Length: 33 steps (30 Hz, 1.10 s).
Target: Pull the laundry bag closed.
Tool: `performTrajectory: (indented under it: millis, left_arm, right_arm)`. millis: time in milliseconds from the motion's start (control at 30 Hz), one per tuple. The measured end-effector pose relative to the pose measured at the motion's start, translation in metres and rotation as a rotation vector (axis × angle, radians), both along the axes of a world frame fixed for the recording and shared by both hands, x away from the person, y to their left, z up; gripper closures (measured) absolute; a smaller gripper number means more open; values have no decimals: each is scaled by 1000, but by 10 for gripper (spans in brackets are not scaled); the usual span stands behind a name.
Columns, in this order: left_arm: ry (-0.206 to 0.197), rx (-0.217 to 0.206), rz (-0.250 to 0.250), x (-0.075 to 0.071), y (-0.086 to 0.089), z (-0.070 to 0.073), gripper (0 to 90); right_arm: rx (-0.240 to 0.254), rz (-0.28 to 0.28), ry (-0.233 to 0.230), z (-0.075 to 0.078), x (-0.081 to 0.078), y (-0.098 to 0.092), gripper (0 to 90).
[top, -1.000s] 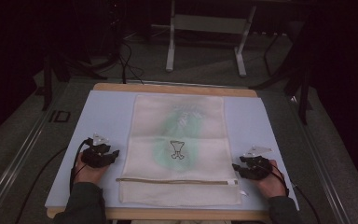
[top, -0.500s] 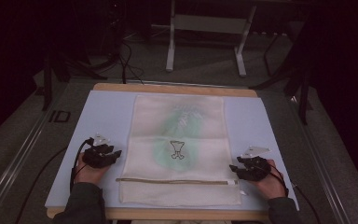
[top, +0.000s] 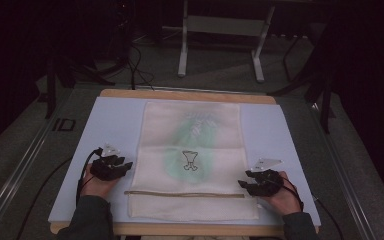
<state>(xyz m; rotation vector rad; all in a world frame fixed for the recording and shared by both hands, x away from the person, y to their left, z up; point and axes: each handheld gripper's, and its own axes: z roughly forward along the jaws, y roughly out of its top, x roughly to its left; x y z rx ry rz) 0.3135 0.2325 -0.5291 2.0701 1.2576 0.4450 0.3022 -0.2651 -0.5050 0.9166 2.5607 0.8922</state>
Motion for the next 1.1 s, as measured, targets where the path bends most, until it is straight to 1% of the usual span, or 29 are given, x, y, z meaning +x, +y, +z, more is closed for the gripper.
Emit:
performTrajectory:
  millis: [100,167,267,300,367,433,467,533,600,767,933,1100]
  left_arm:
    - [0,-1,-1,0,0,0,596]
    - [-10,8,0,-1,-1,1,600]
    - [-19,6,-6,-2,-3,3,604]
    - [-20,5,-10,-2,-3,3,607]
    - [-20,4,-15,-2,-3,3,608]
    - [-20,1,-18,-2,-3,3,610]
    - [-17,-6,-23,-2,-3,3,630]
    - [-15,-8,-28,-2,-3,3,636]
    - [-13,-12,-33,-2,-4,3,638]
    - [-15,-9,-40,-3,-5,3,643]
    - [-18,-19,-49,-3,-5,3,644]
    - [-21,-17,-66,-3,-7,3,646]
  right_arm:
    - [-6,9,-1,0,-1,4,517]
    - [-6,10,-1,0,-2,5,520]
    - [-2,10,-15,2,-4,8,526]
    - [5,13,-29,3,-5,11,532]
    - [4,16,-30,3,-5,13,533]
    - [10,24,-24,3,-6,17,534]
    - [8,33,-25,3,-6,19,534]
    - [4,41,-21,3,-7,23,532]
    - [6,41,-15,2,-8,28,519]
    - [0,66,-4,-2,-9,39,519]
    - [1,87,-3,-1,-11,46,515]
    - [8,119,4,-1,-13,57,520]
